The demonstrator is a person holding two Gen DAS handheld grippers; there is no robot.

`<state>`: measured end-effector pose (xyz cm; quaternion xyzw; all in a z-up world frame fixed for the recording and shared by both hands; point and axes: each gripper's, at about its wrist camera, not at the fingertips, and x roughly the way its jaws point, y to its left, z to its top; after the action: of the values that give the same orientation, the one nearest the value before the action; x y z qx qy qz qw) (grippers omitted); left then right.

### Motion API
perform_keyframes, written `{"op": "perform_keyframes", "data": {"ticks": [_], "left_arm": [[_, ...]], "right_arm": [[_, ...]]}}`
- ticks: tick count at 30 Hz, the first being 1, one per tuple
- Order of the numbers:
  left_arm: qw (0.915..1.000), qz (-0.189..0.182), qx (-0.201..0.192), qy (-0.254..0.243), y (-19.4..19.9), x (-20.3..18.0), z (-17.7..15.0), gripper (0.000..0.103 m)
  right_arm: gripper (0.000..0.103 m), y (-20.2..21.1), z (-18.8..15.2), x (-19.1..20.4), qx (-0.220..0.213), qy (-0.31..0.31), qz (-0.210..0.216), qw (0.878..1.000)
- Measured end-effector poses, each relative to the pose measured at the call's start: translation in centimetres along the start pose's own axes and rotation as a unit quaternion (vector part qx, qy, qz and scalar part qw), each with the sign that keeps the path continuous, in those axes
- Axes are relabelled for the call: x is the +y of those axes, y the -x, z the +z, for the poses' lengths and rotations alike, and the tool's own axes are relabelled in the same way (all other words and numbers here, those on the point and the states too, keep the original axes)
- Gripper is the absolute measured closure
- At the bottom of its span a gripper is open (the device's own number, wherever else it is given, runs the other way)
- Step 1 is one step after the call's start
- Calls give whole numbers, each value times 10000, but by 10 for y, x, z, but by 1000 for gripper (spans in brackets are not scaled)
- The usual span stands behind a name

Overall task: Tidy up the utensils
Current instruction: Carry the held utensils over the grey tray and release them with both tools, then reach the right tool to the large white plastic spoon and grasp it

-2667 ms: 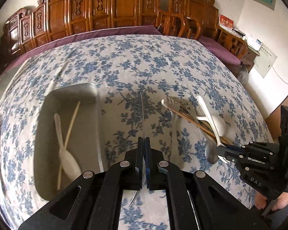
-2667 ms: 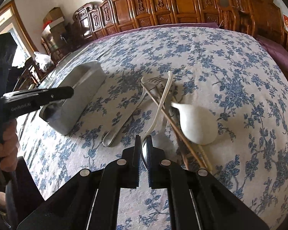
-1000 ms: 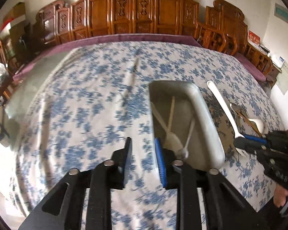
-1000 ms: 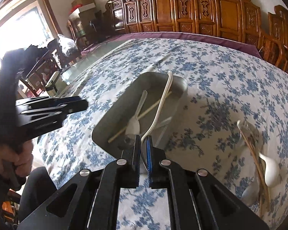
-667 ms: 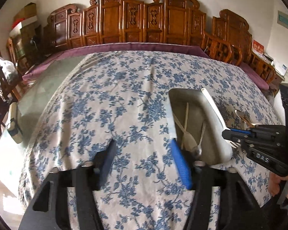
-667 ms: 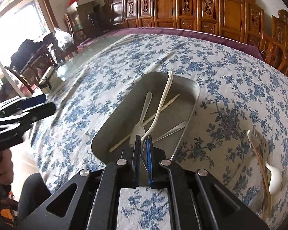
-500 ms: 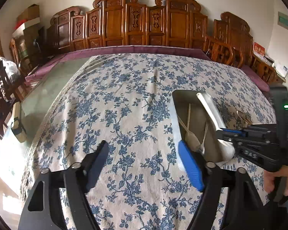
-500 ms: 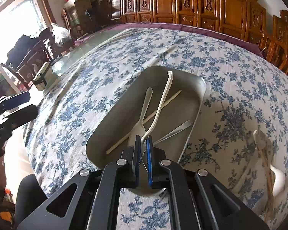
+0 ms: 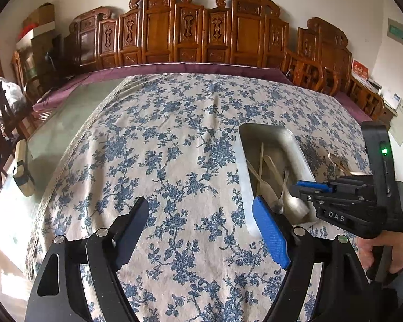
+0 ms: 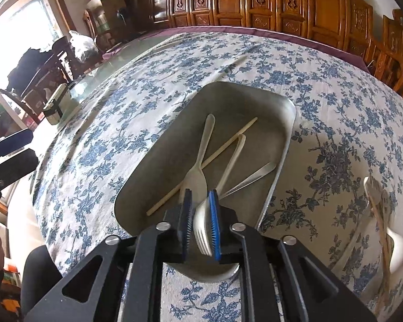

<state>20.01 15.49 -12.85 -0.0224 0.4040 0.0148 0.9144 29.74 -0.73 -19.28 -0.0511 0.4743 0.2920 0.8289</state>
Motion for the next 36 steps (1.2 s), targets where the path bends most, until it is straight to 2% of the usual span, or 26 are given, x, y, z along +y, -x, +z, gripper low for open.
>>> {"op": "perform_keyframes", "data": {"ticks": [8,10,12,16,21,26,31,36], "left_arm": [[9999,-89,-57,-96,7,-9,-2,27],[9998,-101,-77,-139,10,-13,-2,27],[9997,-139,-107,-179,14,-17,-2,27],[9992,-213,-127,-298,18,-29,-4,27],[9980,-341,-141,-520,23,-51,-8,27],[9960,-496,-86,-736,25,-78,-17,27],[9938,-582,-8,-952,22,-106,-24,27],[9925,-747,156,-951,11,-133,-23,27]], "right_arm": [[86,26,4,2,-235,28,34,9997],[84,38,1,0,-320,-3,45,9995],[73,51,-6,-4,-410,-69,46,9991],[71,82,-27,-19,-499,-90,-75,9987],[67,125,-64,-55,-606,-279,-337,9972],[67,158,-103,-106,-627,-488,-778,9938],[67,171,-128,-152,-545,-706,-1106,9899],[67,168,-140,-190,-467,-901,-1123,9885]]}}
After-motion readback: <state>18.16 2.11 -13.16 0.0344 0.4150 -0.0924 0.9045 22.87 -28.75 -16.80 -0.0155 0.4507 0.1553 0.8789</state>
